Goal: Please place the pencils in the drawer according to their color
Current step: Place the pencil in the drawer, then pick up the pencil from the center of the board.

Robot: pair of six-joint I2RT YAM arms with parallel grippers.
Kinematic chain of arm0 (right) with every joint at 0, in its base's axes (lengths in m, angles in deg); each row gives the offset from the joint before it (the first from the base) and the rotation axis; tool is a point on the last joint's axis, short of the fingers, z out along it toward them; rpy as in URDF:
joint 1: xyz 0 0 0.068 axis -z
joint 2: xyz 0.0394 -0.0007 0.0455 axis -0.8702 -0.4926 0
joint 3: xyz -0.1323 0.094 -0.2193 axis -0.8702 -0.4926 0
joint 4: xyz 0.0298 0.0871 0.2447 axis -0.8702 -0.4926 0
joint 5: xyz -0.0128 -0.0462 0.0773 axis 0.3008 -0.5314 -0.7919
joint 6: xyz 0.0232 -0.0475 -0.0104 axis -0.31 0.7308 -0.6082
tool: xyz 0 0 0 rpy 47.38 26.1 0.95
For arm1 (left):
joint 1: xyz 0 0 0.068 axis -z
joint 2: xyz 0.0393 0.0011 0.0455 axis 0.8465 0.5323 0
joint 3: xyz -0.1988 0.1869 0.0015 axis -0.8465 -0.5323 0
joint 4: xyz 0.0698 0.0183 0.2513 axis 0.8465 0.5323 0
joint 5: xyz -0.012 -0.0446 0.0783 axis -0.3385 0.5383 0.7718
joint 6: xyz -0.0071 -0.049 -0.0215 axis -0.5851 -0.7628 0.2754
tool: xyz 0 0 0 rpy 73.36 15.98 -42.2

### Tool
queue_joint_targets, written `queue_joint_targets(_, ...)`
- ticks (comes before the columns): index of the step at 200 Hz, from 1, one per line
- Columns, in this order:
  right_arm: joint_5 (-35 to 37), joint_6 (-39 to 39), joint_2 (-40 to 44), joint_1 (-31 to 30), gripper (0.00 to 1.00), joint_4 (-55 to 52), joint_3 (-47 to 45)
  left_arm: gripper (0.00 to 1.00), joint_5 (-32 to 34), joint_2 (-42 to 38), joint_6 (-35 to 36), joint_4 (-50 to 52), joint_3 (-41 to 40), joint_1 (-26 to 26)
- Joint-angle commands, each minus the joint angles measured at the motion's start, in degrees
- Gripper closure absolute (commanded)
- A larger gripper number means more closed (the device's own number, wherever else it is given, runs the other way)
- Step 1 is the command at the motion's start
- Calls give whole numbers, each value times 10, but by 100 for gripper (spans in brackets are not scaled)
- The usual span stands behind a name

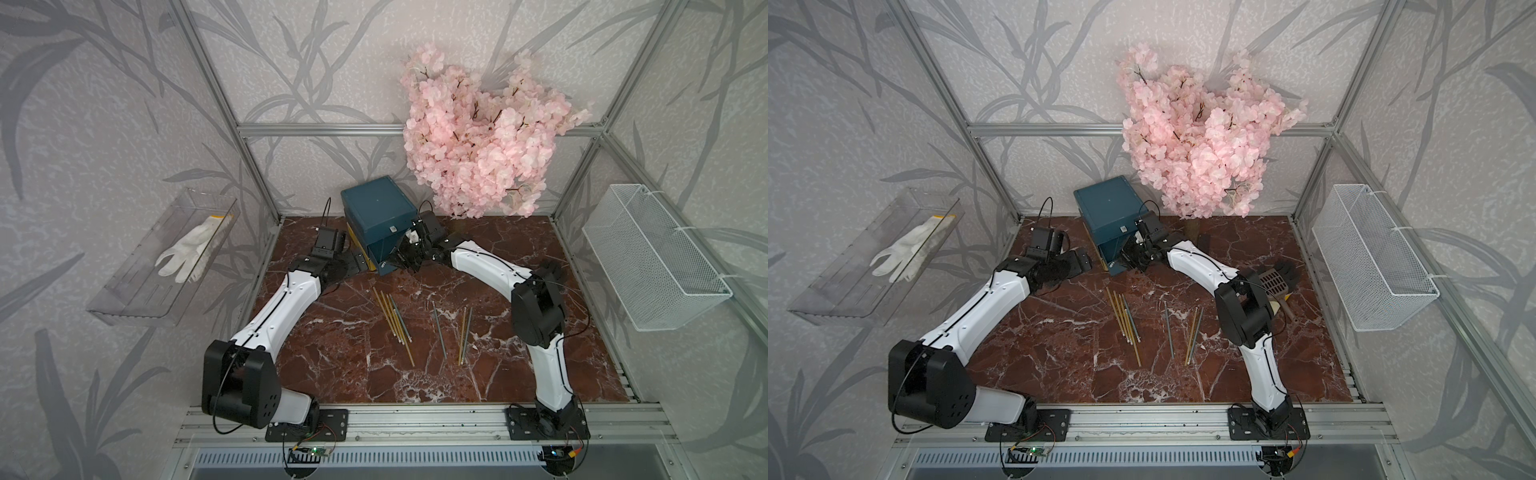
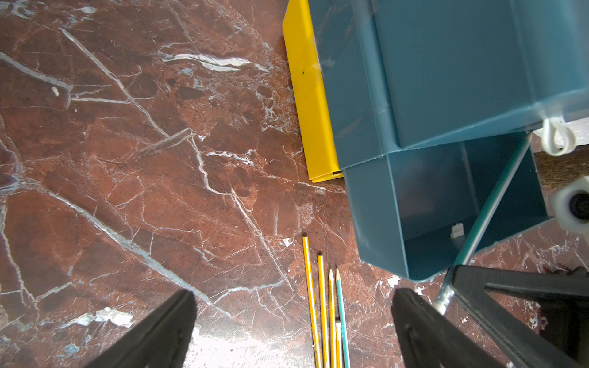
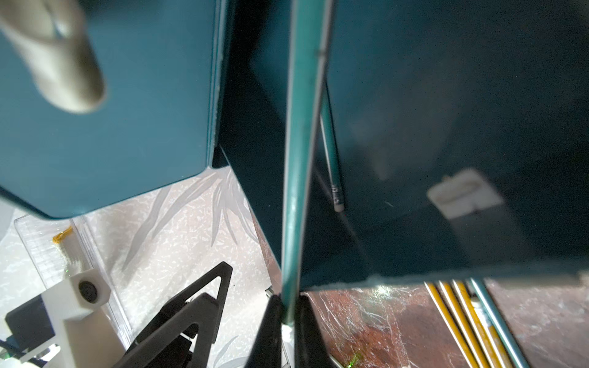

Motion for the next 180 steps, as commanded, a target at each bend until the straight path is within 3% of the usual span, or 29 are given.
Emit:
queue_joint_targets(1, 8, 2, -12, 9, 78, 18, 27, 0, 7, -13, -3, 8, 10, -2)
queue_joint_targets(12, 9, 3, -13, 11, 68, 14, 33, 0, 7, -13, -4, 8, 10, -2)
queue_joint_targets(29, 9, 5, -14, 11, 61, 12, 38, 0, 7, -12, -5, 9, 8, -2)
queue_joint_targets(65, 7, 9, -3, 12, 59, 16, 28, 0, 8, -13, -4, 11, 9, -2)
queue_joint_targets(109, 20, 60, 70, 11, 59, 3, -51, 0, 11, -16, -2, 12, 8, -1)
queue_joint_targets(139, 56, 117, 138, 10, 58, -31, -131, 0, 10, -10, -2, 8, 6, -2)
queue_joint_targets(180, 164, 245, 222, 5, 56, -147, -227, 0, 5, -6, -2, 5, 5, -2)
